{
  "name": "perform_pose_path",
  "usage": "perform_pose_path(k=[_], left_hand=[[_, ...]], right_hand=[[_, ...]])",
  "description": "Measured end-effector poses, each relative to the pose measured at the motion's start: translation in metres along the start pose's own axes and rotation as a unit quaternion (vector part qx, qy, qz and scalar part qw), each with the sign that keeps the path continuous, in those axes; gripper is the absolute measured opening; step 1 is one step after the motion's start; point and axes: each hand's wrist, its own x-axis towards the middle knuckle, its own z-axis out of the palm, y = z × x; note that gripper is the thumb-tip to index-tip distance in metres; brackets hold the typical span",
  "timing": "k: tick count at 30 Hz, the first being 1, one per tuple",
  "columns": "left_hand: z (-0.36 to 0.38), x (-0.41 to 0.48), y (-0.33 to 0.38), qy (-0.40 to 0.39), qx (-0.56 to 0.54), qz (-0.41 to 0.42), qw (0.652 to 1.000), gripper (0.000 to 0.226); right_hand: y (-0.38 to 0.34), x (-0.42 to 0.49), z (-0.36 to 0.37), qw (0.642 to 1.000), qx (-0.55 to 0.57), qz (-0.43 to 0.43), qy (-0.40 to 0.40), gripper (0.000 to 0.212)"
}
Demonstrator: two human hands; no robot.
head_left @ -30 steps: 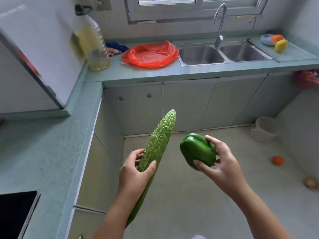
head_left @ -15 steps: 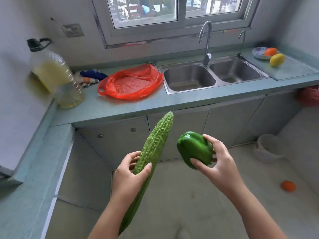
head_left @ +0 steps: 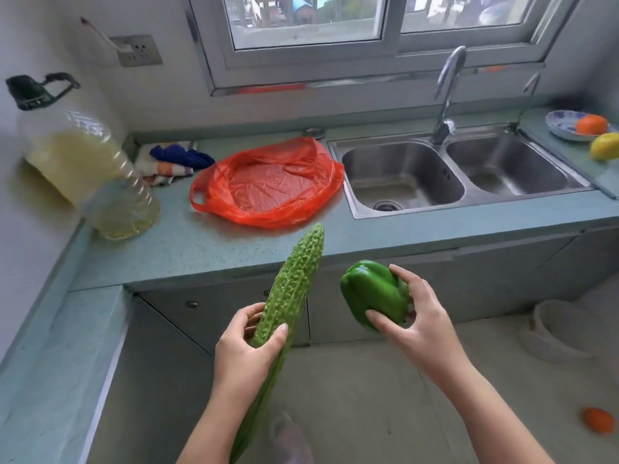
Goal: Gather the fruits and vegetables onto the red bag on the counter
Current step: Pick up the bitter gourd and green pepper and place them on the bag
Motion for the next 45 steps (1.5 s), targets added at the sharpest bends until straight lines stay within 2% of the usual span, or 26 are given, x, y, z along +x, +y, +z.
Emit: perform_pose_path(k=[10,17,22,31,36,45], left_hand=[[-0.07,0.169,0.003,-0.008,0.038,0.026,0.999,0.038],[-0.082,0.223,-0.004,-0.022,0.04,0.025,0.999,0.036],[-0.086,0.255,-0.006,0.0,0.046,0.022,0.999,0.036],[-0.063,0.34,0.013,0.005,0.086,0.022,0.996,0.038],[-0.029,0.407,0.029,-0.016,0.119,0.018,0.993,0.035],[0.021,0.488,0.028,-0.063,0.201,0.044,0.977,0.039]], right_hand=[[-0.069,0.14,0.11,0.999,-0.024,-0.032,-0.028,0.071],[-0.069,0.181,0.137,0.998,-0.053,-0.008,-0.035,0.07],[-0.071,0.22,0.154,0.997,-0.066,-0.018,-0.041,0.071],[-0.048,0.309,0.167,0.997,-0.06,-0.019,-0.055,0.071],[-0.025,0.363,0.164,0.997,-0.067,-0.011,-0.044,0.071],[0.009,0.426,0.173,0.993,-0.078,0.032,-0.083,0.073]])
